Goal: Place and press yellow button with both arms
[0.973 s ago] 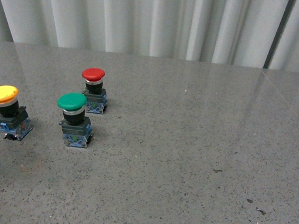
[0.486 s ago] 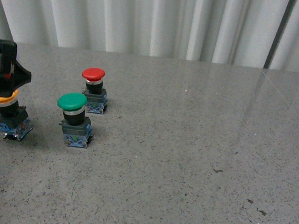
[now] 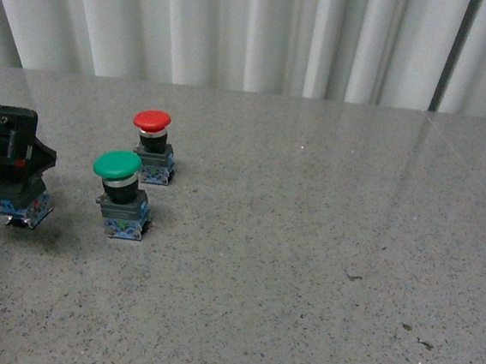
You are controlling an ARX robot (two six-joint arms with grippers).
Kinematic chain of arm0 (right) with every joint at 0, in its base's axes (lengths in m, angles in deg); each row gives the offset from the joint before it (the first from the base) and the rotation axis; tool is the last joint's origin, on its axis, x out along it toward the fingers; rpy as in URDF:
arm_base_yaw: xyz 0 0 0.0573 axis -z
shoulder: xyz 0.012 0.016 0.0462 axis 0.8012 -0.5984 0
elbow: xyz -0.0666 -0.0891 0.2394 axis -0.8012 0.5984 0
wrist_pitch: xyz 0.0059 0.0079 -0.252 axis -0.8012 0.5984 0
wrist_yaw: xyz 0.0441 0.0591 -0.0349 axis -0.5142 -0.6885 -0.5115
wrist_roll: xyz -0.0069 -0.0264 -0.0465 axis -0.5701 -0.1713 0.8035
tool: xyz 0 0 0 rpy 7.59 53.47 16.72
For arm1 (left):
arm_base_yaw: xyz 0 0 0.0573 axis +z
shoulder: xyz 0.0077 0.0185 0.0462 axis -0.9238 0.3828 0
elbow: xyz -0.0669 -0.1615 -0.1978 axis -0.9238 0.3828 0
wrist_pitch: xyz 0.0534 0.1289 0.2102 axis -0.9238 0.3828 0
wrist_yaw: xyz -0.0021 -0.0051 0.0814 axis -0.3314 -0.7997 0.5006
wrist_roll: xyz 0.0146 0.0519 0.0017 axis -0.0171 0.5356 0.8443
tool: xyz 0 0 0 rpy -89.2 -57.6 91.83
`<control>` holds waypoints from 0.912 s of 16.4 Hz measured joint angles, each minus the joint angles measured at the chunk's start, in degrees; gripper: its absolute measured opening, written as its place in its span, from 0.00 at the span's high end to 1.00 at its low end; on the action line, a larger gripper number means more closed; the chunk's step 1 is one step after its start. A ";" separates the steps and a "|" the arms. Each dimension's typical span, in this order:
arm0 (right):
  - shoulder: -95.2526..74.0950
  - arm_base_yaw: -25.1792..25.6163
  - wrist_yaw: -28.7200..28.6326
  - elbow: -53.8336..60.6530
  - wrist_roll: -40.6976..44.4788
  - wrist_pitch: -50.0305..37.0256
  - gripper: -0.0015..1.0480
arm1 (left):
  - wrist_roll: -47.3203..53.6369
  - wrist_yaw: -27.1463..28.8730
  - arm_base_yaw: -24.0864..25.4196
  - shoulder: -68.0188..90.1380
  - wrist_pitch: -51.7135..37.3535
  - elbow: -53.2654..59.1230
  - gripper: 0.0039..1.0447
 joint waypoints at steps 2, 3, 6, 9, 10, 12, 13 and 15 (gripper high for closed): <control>0.00 0.00 0.00 0.00 0.00 0.00 0.06 | 0.22 -0.17 0.00 0.00 0.00 0.11 0.31; 0.00 0.00 0.00 0.00 0.00 0.00 0.06 | 0.37 -0.22 0.00 0.00 -0.07 0.13 0.39; 0.00 0.00 0.00 0.00 0.00 0.00 0.06 | 1.22 -0.28 -0.07 -0.90 0.85 0.35 0.63; 0.00 0.00 0.00 0.00 0.00 0.00 0.06 | 1.49 1.77 -3.93 -9.86 4.66 0.09 0.64; 0.00 0.00 0.00 0.00 0.00 0.02 0.06 | 1.51 2.93 -6.01 -12.31 5.18 -0.85 0.64; 0.00 0.00 0.00 0.00 0.00 0.00 0.06 | 1.25 5.16 -11.10 -14.45 6.08 -5.57 0.64; 0.00 0.00 0.00 0.00 0.00 0.00 0.06 | 0.63 6.38 -13.94 -13.79 6.03 -8.63 0.64; 0.00 0.00 0.00 0.00 0.00 0.00 0.06 | -1.42 7.34 -18.40 -10.69 5.90 -12.68 0.64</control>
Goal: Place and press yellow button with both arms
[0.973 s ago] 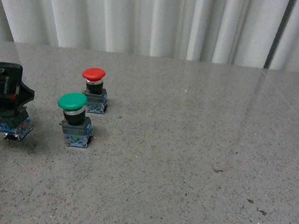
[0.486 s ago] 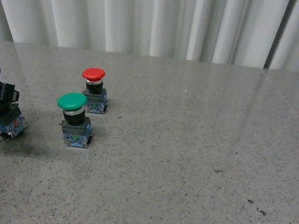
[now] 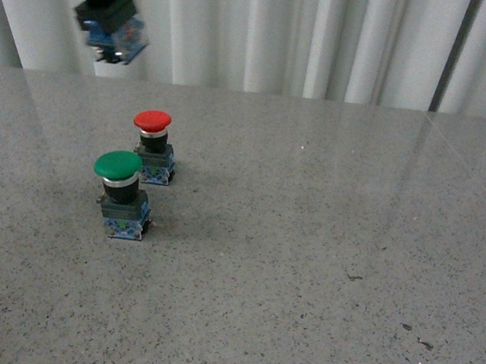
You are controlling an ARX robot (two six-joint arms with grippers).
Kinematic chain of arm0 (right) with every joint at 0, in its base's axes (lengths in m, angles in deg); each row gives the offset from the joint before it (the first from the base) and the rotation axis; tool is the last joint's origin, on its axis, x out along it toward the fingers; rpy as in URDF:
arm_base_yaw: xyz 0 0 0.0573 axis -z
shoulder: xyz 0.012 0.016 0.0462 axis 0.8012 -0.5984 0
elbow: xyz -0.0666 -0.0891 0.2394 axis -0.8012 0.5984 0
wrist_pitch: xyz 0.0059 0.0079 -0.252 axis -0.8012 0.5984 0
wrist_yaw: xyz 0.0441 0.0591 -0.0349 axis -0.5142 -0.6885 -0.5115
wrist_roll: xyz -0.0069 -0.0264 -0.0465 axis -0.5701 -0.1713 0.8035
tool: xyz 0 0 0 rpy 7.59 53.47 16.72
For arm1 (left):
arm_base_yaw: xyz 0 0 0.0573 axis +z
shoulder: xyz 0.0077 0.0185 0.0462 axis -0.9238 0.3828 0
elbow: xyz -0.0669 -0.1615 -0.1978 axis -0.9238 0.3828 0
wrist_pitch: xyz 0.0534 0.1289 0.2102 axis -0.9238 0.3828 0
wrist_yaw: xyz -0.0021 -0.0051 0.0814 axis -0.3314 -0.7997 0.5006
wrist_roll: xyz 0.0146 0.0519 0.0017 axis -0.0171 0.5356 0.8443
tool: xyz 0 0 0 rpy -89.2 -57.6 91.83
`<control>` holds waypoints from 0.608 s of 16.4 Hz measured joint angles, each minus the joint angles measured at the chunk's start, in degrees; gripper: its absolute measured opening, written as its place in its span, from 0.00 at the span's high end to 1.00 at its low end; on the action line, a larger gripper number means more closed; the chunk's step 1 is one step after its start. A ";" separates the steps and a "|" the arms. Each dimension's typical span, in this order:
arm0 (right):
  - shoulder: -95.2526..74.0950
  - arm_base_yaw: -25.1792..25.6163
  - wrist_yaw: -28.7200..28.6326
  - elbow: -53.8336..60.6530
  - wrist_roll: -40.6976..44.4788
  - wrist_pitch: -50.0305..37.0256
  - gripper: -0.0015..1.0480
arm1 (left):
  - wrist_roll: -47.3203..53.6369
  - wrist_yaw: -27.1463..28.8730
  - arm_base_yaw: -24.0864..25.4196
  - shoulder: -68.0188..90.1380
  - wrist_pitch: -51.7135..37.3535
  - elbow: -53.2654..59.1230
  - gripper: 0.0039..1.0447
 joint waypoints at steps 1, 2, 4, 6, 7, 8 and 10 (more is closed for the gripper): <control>0.00 0.00 0.00 0.00 0.00 0.00 0.06 | -1.46 0.35 -2.95 2.67 -0.35 -2.10 0.64; 0.00 0.00 0.00 0.00 0.00 0.00 0.06 | -3.32 0.48 -5.38 5.05 -0.48 -3.74 0.64; 0.00 0.00 0.00 0.00 0.00 0.00 0.06 | -7.48 0.55 -9.79 10.03 -1.49 -5.99 0.64; 0.00 0.00 0.00 0.00 0.00 0.00 0.06 | -11.13 1.77 -12.94 13.92 -2.58 -6.73 0.64; 0.00 0.00 0.00 0.00 0.00 0.00 0.06 | -12.61 2.49 -14.03 15.54 -2.56 -7.06 0.64; 0.00 0.00 0.00 0.00 0.00 0.00 0.06 | -16.81 3.65 -15.58 19.37 -3.48 -7.34 0.64; 0.00 0.00 0.00 0.00 0.00 0.00 0.06 | -22.10 5.90 -16.26 23.87 -4.20 -8.13 0.64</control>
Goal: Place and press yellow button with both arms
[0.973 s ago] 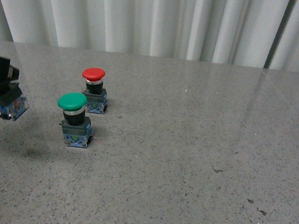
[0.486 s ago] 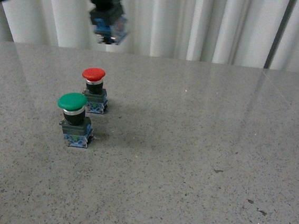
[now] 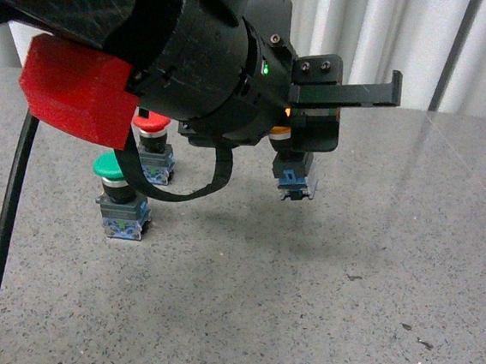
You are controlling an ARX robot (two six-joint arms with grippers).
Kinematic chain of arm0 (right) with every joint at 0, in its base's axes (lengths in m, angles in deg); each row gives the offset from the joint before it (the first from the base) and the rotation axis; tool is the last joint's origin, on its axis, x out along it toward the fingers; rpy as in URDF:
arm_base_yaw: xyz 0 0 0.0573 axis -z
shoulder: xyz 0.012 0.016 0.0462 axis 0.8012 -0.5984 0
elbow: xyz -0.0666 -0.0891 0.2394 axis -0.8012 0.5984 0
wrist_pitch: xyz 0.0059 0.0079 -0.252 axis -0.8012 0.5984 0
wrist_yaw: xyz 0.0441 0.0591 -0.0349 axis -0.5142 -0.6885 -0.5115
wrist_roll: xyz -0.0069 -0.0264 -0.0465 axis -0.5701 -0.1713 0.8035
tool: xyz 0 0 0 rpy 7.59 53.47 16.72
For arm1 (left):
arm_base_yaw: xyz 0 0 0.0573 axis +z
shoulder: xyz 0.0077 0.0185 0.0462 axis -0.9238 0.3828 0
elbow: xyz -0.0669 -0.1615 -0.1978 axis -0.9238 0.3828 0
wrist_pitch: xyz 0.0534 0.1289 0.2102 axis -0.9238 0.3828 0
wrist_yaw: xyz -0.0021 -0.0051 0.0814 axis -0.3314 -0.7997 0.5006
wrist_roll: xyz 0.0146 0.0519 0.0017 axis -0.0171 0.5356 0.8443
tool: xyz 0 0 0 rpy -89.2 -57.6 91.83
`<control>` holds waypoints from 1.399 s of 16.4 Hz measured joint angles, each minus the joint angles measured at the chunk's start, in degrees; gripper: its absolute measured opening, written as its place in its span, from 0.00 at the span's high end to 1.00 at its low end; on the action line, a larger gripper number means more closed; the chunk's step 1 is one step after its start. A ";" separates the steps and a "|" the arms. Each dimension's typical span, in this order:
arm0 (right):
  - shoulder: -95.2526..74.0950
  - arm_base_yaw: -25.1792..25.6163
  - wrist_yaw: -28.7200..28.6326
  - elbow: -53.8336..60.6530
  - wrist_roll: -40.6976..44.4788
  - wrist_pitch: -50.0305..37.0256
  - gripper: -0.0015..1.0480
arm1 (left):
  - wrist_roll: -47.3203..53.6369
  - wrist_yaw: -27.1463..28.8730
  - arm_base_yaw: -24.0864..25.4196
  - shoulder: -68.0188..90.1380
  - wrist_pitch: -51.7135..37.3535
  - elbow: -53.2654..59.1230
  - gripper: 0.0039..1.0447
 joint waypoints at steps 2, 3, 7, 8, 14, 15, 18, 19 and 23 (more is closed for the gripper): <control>0.00 0.00 0.00 0.00 0.00 -0.02 0.06 | -2.38 1.75 -1.16 3.39 -1.46 -2.01 0.64; 0.00 0.00 0.00 0.00 0.00 0.00 0.06 | -3.23 2.19 -2.51 5.22 -1.01 -2.60 0.65; 0.00 0.00 0.00 0.00 0.00 0.00 0.06 | -5.03 5.40 -4.50 7.85 -0.13 -4.07 0.65; 0.00 0.00 0.00 0.00 0.00 -0.02 0.06 | -5.31 5.73 -4.61 8.11 0.20 -4.17 0.65; 0.00 0.00 0.00 0.00 0.00 0.00 0.06 | -6.32 5.84 -4.98 9.90 -0.20 -5.35 0.65; 0.00 0.00 0.00 0.00 0.00 0.00 0.06 | -6.36 5.84 -4.98 9.99 0.04 -5.57 0.65; 0.00 0.00 0.00 0.00 0.00 0.00 0.06 | -6.84 4.92 -5.01 10.23 0.50 -5.75 0.48; 0.00 0.00 0.00 0.00 0.00 0.00 0.06 | -6.78 4.50 -5.07 10.40 0.37 -5.77 0.35; 0.00 0.00 0.00 0.00 0.00 0.00 0.06 | -6.49 3.87 -5.16 10.16 -1.33 -5.79 0.06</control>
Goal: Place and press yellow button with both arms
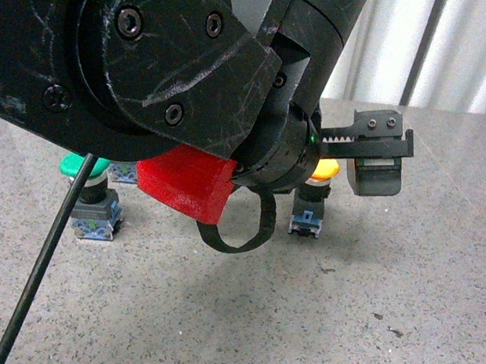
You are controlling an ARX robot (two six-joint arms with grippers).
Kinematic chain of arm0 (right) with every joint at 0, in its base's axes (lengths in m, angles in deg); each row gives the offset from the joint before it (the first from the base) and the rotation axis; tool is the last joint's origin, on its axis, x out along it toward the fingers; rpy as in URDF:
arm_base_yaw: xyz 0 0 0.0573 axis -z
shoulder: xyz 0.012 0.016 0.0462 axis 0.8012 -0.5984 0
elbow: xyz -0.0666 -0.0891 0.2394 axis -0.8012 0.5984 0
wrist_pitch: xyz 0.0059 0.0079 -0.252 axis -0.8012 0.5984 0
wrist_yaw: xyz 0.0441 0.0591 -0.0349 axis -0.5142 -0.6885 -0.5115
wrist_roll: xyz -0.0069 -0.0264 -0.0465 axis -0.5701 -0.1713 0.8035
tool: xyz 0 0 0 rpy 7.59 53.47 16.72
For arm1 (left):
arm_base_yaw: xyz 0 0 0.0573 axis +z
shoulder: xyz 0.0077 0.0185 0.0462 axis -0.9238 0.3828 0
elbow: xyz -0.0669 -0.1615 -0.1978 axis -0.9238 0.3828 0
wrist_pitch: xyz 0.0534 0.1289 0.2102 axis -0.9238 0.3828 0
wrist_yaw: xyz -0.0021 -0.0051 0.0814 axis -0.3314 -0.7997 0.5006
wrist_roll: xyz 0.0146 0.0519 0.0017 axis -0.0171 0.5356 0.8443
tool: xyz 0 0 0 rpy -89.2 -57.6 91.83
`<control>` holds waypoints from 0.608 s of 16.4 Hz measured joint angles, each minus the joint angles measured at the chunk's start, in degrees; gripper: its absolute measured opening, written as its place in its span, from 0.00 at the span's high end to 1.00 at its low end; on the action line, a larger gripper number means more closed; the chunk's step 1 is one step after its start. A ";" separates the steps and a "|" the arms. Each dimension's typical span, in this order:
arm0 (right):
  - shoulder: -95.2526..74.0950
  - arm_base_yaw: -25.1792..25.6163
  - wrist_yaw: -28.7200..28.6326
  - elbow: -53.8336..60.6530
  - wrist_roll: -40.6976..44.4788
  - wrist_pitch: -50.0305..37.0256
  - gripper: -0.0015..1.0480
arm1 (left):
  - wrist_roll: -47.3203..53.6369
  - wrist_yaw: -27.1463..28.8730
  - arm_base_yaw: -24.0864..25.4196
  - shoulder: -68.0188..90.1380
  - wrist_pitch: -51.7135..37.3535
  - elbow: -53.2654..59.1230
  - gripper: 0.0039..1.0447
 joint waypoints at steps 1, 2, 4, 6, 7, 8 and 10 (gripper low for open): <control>0.00 0.00 0.00 0.00 0.00 0.00 0.06 | 0.24 0.02 -0.04 -0.79 -0.66 0.02 0.06; 0.00 0.00 0.00 0.00 0.00 0.00 0.06 | 1.18 -0.13 -0.02 -3.34 -2.16 0.81 0.06; 0.00 0.00 0.00 0.00 0.00 0.00 0.06 | 6.49 1.42 1.22 -11.91 -6.69 4.11 0.06; 0.00 0.00 0.00 0.00 0.00 0.00 0.06 | 13.81 3.87 4.48 -20.24 -8.52 8.33 0.06; 0.00 0.00 0.00 0.00 0.00 0.00 0.06 | 18.56 5.66 6.95 -24.57 -9.99 10.95 0.06; 0.00 0.00 0.00 0.00 0.00 0.00 0.06 | 24.44 7.39 10.05 -29.14 -10.91 14.32 0.06; 0.00 0.00 0.00 0.00 0.00 0.00 0.06 | 30.93 8.55 14.01 -34.53 -13.49 19.78 0.07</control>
